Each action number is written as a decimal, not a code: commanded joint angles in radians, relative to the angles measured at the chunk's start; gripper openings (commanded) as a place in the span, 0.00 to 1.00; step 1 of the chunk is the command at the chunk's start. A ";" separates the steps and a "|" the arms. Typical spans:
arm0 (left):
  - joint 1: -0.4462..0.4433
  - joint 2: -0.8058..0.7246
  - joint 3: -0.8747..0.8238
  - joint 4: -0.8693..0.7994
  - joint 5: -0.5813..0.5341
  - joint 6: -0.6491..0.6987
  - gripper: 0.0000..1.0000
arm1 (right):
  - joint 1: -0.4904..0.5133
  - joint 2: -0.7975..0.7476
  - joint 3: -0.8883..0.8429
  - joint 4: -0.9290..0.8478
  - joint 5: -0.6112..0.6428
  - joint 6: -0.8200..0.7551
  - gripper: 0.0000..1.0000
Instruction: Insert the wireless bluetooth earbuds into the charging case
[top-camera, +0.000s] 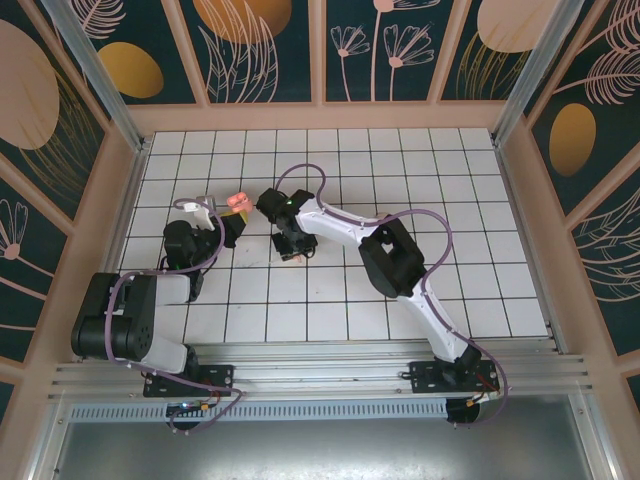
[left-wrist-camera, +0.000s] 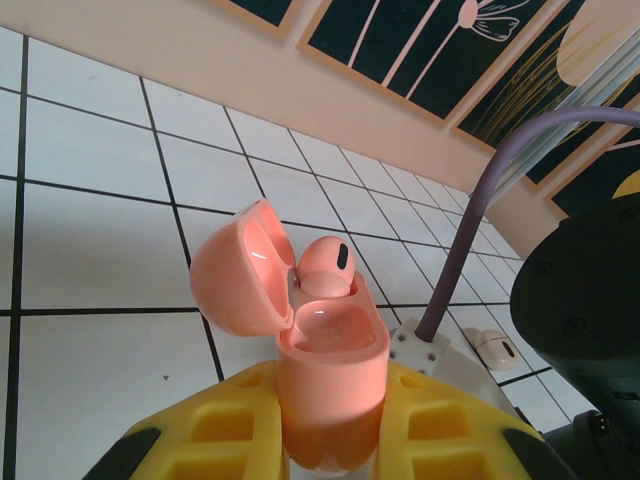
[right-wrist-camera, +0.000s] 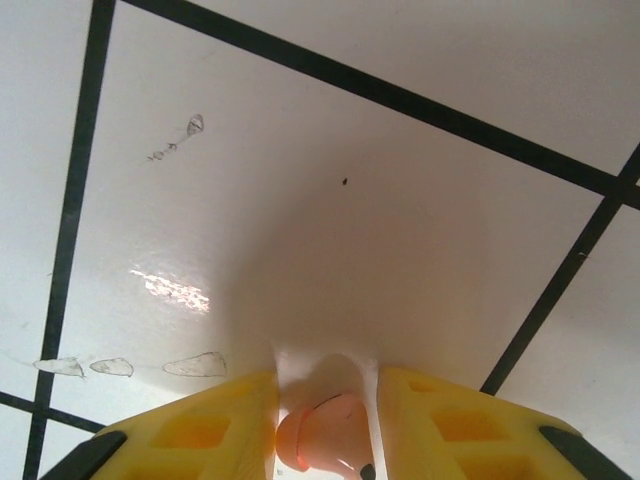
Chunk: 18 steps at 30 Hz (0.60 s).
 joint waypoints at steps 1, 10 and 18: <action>0.008 -0.014 0.017 0.019 0.017 0.009 0.03 | 0.011 -0.034 -0.060 -0.006 0.029 0.018 0.31; 0.008 0.029 0.002 0.082 0.061 -0.011 0.03 | 0.005 -0.208 -0.280 0.198 0.024 0.075 0.27; 0.003 0.025 -0.018 0.144 0.140 0.001 0.03 | -0.048 -0.436 -0.559 0.521 -0.100 0.154 0.26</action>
